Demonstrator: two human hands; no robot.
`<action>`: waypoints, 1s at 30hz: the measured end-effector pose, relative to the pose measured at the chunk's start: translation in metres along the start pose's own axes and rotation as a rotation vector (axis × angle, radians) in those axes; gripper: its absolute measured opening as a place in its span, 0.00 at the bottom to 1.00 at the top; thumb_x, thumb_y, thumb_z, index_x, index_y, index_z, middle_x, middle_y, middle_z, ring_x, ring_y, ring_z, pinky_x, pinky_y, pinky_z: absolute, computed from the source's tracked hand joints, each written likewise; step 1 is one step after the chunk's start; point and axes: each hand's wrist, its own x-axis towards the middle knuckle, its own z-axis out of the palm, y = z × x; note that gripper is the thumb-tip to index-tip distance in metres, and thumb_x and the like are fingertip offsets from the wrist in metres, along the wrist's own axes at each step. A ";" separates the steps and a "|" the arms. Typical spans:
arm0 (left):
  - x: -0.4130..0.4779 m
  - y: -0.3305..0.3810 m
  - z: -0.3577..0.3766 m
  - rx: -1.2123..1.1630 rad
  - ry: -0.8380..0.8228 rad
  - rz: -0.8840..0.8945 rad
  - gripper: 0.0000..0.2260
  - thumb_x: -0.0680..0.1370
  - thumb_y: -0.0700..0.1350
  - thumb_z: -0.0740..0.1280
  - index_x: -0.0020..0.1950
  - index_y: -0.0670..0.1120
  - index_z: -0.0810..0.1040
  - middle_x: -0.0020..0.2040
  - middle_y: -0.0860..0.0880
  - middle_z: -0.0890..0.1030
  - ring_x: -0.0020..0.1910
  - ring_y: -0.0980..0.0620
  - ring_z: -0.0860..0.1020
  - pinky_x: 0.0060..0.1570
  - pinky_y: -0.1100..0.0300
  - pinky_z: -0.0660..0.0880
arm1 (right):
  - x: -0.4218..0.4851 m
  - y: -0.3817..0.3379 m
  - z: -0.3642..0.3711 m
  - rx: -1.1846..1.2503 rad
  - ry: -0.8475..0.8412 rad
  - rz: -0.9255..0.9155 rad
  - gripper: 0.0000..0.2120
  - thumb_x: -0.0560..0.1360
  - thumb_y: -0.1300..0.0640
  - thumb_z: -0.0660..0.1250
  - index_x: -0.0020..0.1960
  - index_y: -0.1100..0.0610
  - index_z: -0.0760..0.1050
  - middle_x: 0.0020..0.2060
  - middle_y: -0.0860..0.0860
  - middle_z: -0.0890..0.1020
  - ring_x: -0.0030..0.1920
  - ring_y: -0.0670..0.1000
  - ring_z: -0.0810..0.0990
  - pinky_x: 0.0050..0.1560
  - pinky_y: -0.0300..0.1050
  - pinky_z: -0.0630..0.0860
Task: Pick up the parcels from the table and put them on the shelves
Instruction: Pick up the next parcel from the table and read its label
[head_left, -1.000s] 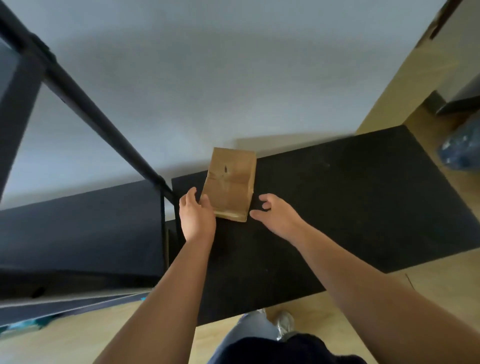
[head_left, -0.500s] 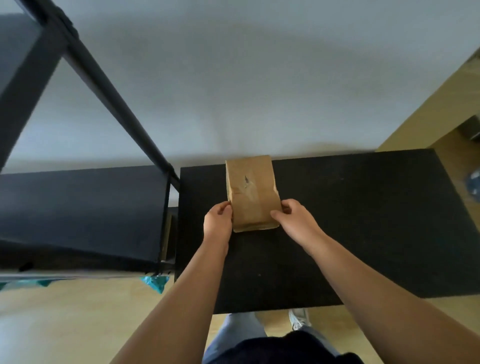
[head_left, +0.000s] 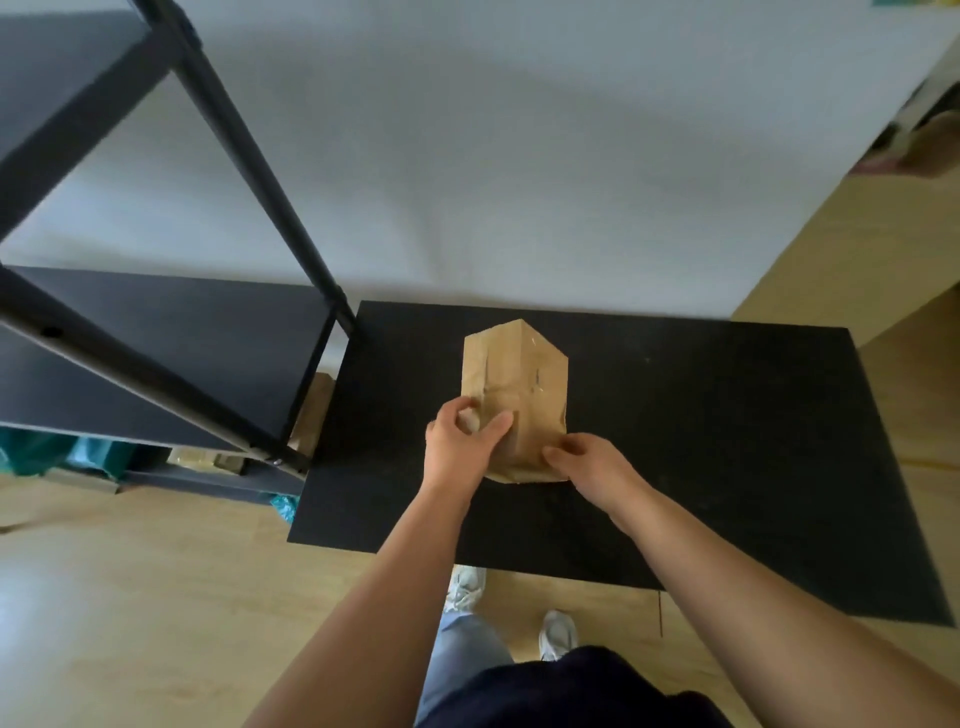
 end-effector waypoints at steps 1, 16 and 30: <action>-0.004 -0.002 0.005 0.020 0.022 0.023 0.29 0.74 0.55 0.73 0.73 0.54 0.69 0.71 0.48 0.70 0.64 0.47 0.74 0.55 0.54 0.77 | -0.003 0.002 -0.002 -0.020 0.006 -0.032 0.25 0.78 0.46 0.65 0.72 0.55 0.71 0.62 0.52 0.80 0.61 0.53 0.79 0.57 0.45 0.73; -0.023 -0.006 0.030 0.081 0.125 0.032 0.16 0.80 0.44 0.67 0.67 0.47 0.78 0.59 0.50 0.83 0.53 0.52 0.80 0.51 0.58 0.78 | -0.023 0.013 -0.014 -0.120 0.226 -0.195 0.21 0.79 0.53 0.66 0.71 0.54 0.70 0.62 0.51 0.80 0.60 0.51 0.79 0.42 0.35 0.70; -0.021 -0.001 0.021 0.417 0.121 0.408 0.14 0.82 0.42 0.61 0.66 0.49 0.80 0.64 0.50 0.77 0.63 0.50 0.75 0.58 0.56 0.78 | -0.005 -0.001 0.010 0.009 0.172 -0.006 0.24 0.80 0.58 0.61 0.75 0.54 0.65 0.64 0.53 0.78 0.57 0.53 0.79 0.44 0.42 0.75</action>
